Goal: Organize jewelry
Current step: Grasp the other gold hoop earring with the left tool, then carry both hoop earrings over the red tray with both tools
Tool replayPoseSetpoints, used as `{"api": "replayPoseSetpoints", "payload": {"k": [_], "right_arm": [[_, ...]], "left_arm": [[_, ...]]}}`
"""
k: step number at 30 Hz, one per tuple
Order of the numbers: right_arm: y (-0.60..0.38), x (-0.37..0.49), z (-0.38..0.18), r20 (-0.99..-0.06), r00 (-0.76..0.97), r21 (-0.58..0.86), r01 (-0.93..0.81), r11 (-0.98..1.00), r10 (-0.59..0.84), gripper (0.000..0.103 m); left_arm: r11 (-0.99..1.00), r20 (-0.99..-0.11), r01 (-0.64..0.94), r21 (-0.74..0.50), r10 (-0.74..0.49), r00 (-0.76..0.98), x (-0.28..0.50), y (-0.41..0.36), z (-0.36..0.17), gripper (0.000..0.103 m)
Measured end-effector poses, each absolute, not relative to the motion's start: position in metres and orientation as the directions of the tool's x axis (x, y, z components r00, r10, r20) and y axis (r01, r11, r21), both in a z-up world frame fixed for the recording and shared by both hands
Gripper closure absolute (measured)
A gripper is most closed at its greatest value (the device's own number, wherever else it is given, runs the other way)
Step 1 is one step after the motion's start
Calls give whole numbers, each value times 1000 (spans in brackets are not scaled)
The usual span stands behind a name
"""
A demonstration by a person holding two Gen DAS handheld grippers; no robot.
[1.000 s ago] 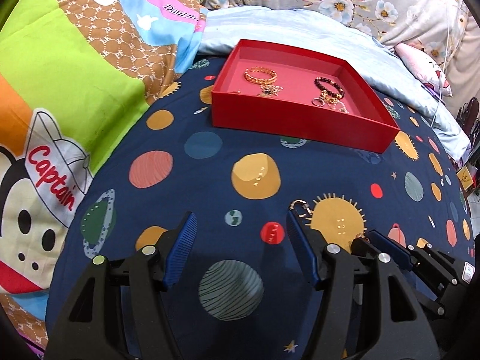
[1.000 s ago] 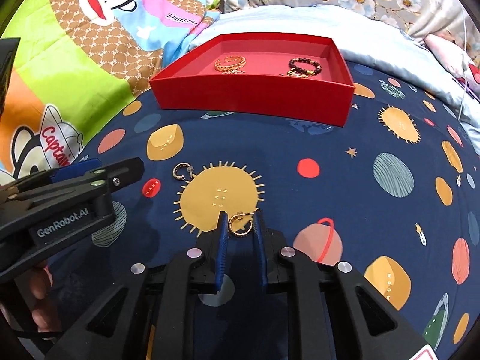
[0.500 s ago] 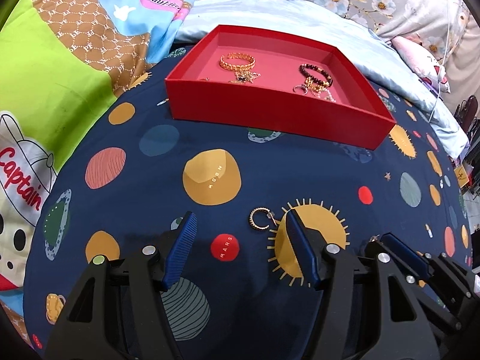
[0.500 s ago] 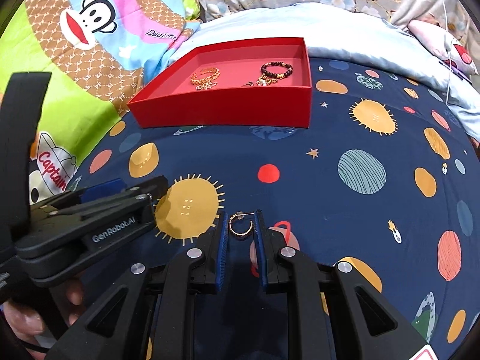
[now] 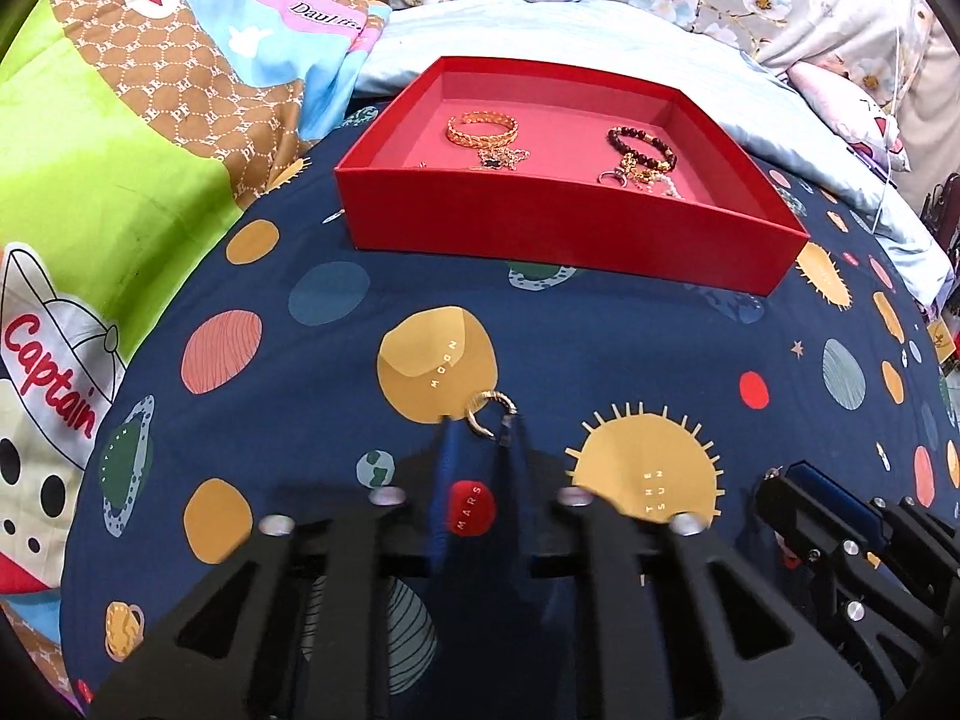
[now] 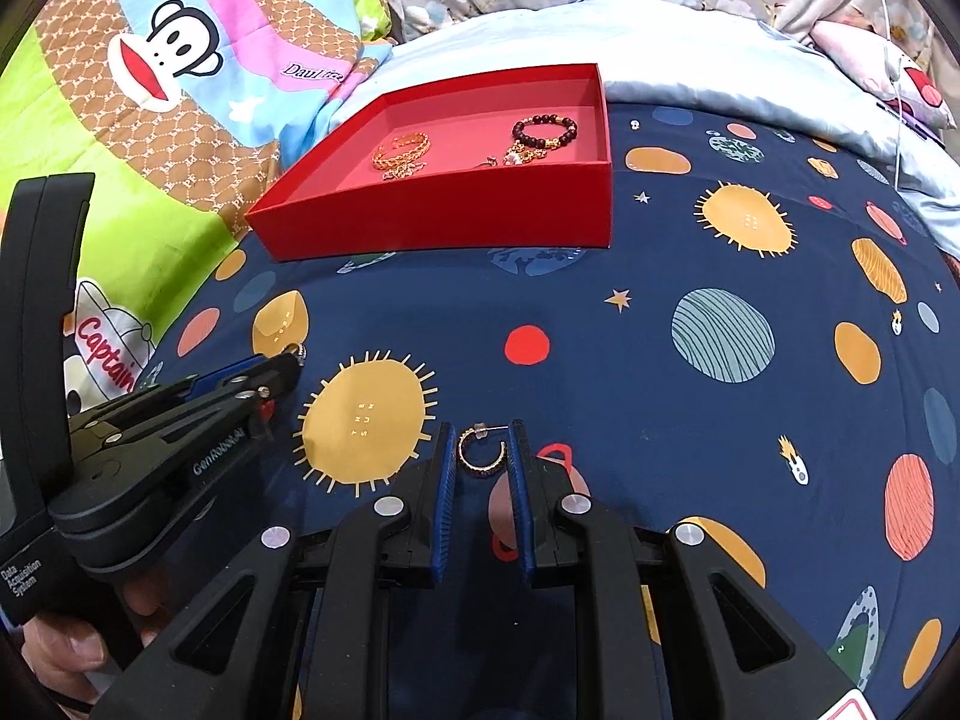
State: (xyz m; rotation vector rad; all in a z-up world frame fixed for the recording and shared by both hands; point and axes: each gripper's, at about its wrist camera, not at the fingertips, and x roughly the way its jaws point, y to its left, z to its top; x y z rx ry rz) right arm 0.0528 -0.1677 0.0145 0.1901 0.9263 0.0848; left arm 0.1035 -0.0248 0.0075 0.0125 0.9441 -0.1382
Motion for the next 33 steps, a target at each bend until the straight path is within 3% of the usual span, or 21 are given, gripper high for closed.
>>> {"api": "replayPoseSetpoints", "payload": {"k": [7,15,17,22,24,29,33], "right_arm": [[-168,54,17,-782,603,201,8,980,156,87],[-168,54,17,-782,604,203,8,979,157,87],[-168,53,17,-780,605,204,8,979,158,87],[-169,53,16,-779,605,209,8,978,162,87],[-169,53,17,-779,606,208,8,978,161,87],[-171,54,17,-778,609,211,16,977,158,87],[-172,55,16,-779,607,214,17,977,160,87]], "left_arm": [[990,-809,132,-56,-123,575,105,-24,7,103],[987,-810,125,-105,-158,566,101,-12,7,101],[987,-812,120,-111,-160,561,100,-9,7,97],[986,-798,124,-112,-164,579,101,-11,12,69],[986,-790,133,-104,-164,590,102,-15,14,63],[984,-801,147,-100,-167,575,113,-24,7,64],[985,-797,151,-81,-155,584,114,-26,6,84]]}}
